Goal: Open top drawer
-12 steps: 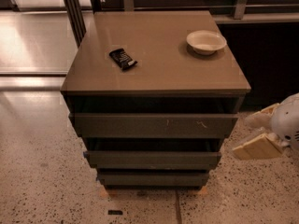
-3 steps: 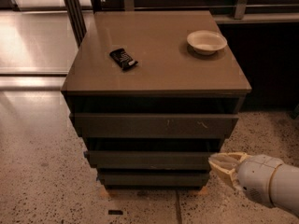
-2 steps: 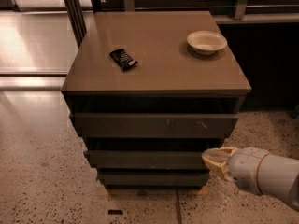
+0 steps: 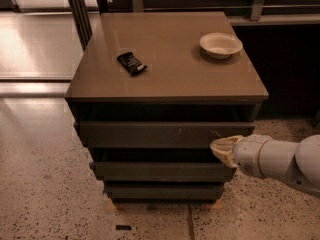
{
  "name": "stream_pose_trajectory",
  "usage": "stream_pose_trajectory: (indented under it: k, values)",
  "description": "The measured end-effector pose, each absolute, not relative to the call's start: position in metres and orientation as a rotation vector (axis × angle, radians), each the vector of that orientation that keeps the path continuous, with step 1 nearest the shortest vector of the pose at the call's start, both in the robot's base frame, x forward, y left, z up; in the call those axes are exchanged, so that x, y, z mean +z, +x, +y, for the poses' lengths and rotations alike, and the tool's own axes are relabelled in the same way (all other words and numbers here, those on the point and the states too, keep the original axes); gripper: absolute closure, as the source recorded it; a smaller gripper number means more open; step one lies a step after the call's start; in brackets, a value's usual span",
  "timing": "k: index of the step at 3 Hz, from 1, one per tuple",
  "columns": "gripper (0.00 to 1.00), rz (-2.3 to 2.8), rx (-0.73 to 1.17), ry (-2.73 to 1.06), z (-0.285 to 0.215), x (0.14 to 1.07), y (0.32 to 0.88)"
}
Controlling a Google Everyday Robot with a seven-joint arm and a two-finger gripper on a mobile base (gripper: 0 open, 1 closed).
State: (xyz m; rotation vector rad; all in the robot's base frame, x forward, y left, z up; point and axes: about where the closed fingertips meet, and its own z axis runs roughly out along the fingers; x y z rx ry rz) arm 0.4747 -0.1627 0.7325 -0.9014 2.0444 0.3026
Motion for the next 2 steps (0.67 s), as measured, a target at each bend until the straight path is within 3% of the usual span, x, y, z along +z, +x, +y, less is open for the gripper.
stream_pose_trajectory:
  k: [1,2]
  values:
    - [1.0,2.012,0.257,-0.882,-0.164,0.739,0.507]
    - [1.0,2.007,0.189,-0.829,-0.163,0.727,0.576]
